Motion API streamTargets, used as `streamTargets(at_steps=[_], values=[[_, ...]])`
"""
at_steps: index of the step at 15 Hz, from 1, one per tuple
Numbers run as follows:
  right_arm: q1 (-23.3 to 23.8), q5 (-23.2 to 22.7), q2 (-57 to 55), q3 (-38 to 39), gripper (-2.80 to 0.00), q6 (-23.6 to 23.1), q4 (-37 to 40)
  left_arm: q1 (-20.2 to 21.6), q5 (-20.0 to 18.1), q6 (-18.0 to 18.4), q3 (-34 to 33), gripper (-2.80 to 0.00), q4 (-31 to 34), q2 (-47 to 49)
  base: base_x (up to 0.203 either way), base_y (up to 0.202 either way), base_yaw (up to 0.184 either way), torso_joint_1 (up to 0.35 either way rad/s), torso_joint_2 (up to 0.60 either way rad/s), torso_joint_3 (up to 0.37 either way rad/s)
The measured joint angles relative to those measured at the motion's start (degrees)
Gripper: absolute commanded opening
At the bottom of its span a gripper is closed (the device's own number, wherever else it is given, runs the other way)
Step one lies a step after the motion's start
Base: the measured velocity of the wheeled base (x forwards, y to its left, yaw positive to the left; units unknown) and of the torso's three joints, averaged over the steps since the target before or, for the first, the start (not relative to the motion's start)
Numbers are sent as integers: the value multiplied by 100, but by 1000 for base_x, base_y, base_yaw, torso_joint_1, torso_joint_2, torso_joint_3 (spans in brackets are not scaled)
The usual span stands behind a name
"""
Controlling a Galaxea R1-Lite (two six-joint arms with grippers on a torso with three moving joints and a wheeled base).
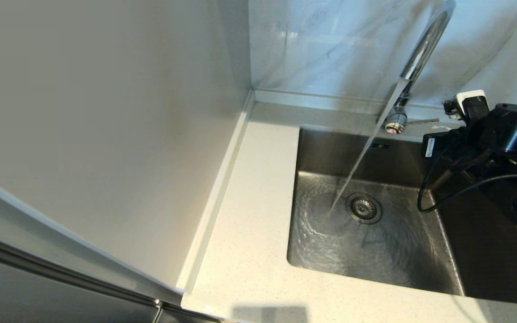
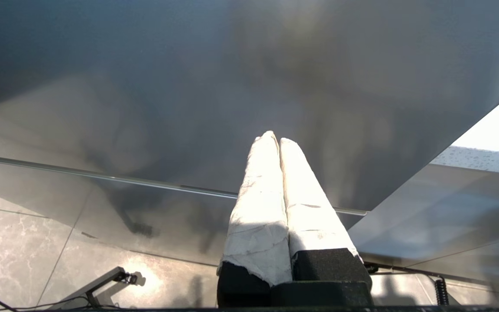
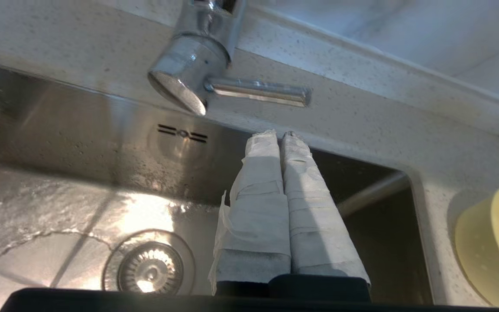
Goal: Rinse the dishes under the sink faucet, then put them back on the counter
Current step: Turn off the faucet
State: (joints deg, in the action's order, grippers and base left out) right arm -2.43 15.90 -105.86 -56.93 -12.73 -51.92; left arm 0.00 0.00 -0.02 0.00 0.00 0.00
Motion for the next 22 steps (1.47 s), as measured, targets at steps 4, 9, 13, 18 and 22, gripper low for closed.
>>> streamTargets(at_steps=[4, 9, 13, 18, 22], values=[[-96, 181, -183, -261, -280, 0, -22, 0, 0, -2, 0, -280, 0, 0, 0, 0, 0, 0, 0, 0], [-132, 396, -615, -691, -280, -10, -362, 0, -2, -3, 0, -280, 0, 0, 0, 0, 0, 0, 0, 0], [-138, 482, -900, -978, -280, -9, -408, 0, 0, -5, 0, -280, 2, 0, 0, 0, 0, 0, 0, 0], [-121, 515, -949, -1062, -280, 96, -406, 0, -2, -5, 0, -280, 0, 0, 0, 0, 0, 0, 0, 0], [61, 301, -524, -605, -280, 368, -179, 0, 0, -2, 0, -280, 0, 0, 0, 0, 0, 0, 0, 0]])
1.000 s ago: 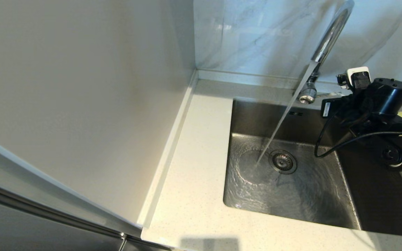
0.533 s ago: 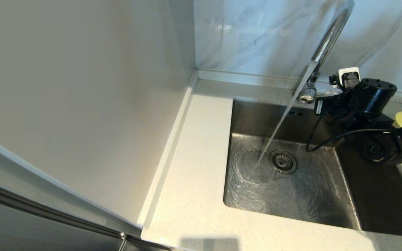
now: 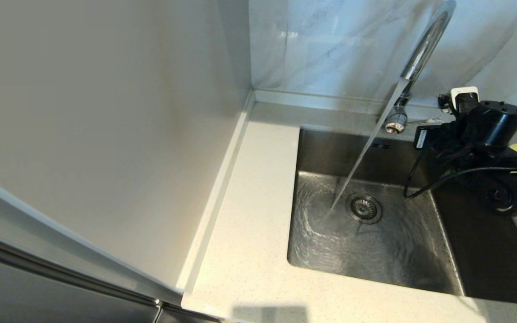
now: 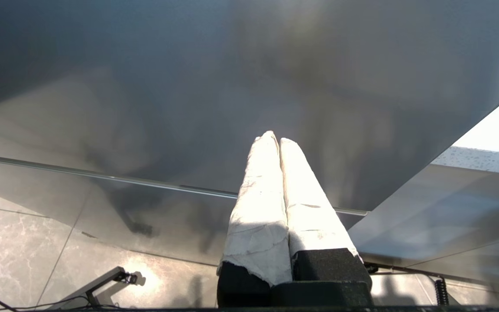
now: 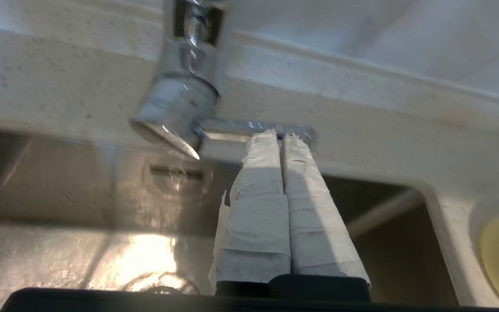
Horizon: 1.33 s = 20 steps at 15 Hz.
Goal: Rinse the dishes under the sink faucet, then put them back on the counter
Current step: Turn off the faucet
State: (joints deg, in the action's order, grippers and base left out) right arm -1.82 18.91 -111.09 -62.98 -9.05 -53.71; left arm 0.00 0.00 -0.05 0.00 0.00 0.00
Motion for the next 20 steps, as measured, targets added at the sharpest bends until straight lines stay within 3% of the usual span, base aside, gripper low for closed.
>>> streamTargets(at_steps=[4, 7, 10, 20], values=[[178, -568, 422, -122, -280, 965, 1621, 0, 0, -4, 0, -280, 0, 0, 0, 0, 0, 0, 0, 0], [204, -1153, 554, -1050, -280, 2056, 3417, 0, 0, -2, 0, -280, 0, 0, 0, 0, 0, 0, 0, 0], [217, -1338, 366, -2043, -280, 2911, 4675, 0, 0, 0, 0, -280, 0, 0, 0, 0, 0, 0, 0, 0], [368, -971, -340, -3155, -280, 2989, 4850, 0, 0, -4, 0, -280, 0, 0, 0, 0, 0, 0, 0, 0]])
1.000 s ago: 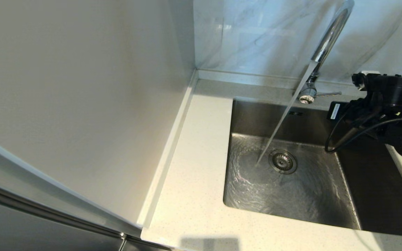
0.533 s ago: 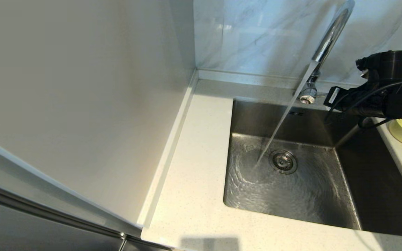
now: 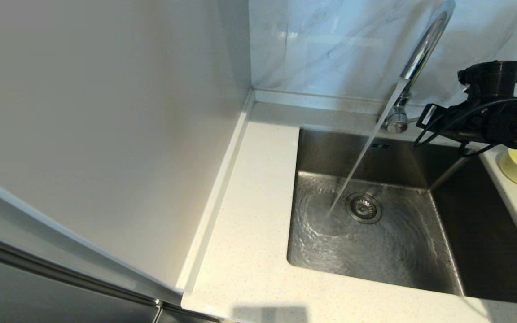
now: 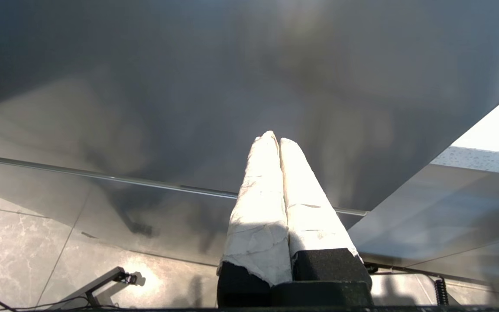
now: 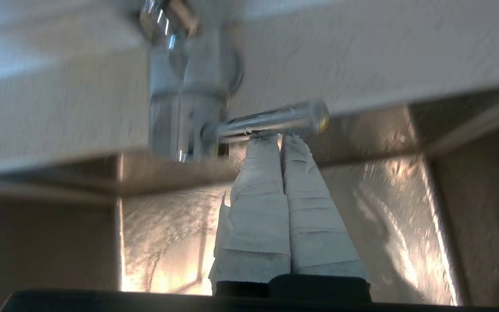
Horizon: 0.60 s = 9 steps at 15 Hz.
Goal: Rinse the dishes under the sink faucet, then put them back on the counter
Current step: Turn off the faucet
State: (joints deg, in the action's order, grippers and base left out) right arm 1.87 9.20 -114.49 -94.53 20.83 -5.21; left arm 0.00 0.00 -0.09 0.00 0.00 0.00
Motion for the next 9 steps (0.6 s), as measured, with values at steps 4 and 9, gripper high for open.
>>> streamTargets(at_steps=[4, 9], values=[[28, 83, -314, -463, -280, -5, 13, 0, 0, 4, 0, -280, 0, 0, 0, 0, 0, 0, 0, 0], [66, 132, -433, -612, -280, -5, 4, 0, 0, 1, 0, -280, 0, 0, 0, 0, 0, 0, 0, 0]])
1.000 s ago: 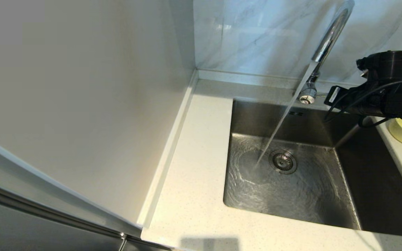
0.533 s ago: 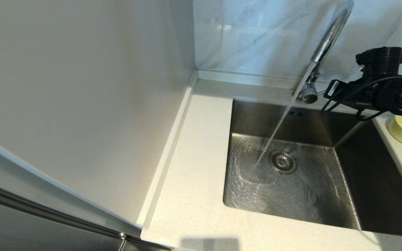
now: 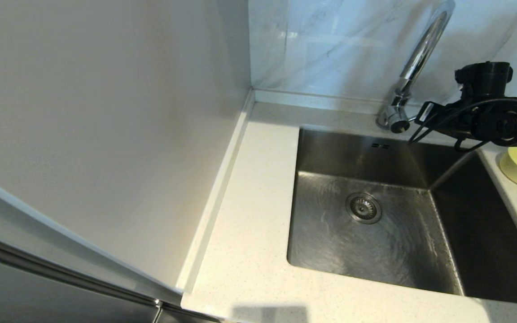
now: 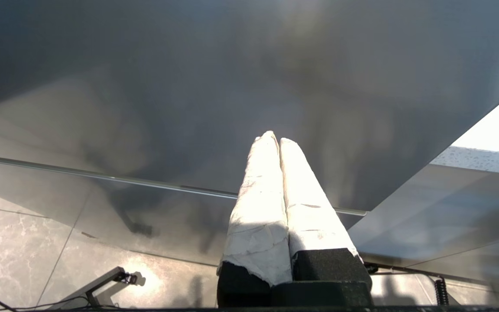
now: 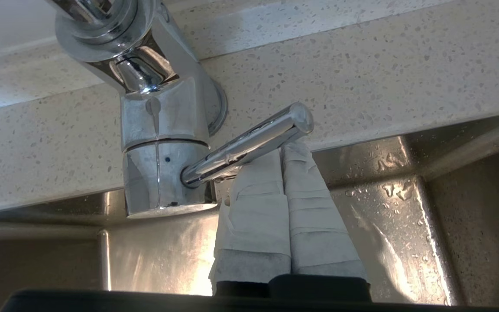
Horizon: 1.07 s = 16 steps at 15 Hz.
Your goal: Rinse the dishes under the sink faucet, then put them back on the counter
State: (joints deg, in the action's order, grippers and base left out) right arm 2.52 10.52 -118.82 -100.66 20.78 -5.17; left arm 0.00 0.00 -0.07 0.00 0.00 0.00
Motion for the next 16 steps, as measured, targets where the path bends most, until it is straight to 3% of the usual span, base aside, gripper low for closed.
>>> streamTargets(at_steps=[4, 10, 16], values=[[95, 127, 169, 356, -280, -107, -72, 0, 0, 0, 2, -280, 2, 0, 0, 0, 0, 0, 0, 0], [483, 141, 1137, 2365, -280, -696, -490, 0, 0, 3, 2, -280, 0, 0, 0, 0, 0, 0, 0, 0], [949, 246, 3144, 3941, -280, -1207, -950, 0, 0, 0, 2, -280, 0, 0, 0, 0, 0, 0, 0, 0]])
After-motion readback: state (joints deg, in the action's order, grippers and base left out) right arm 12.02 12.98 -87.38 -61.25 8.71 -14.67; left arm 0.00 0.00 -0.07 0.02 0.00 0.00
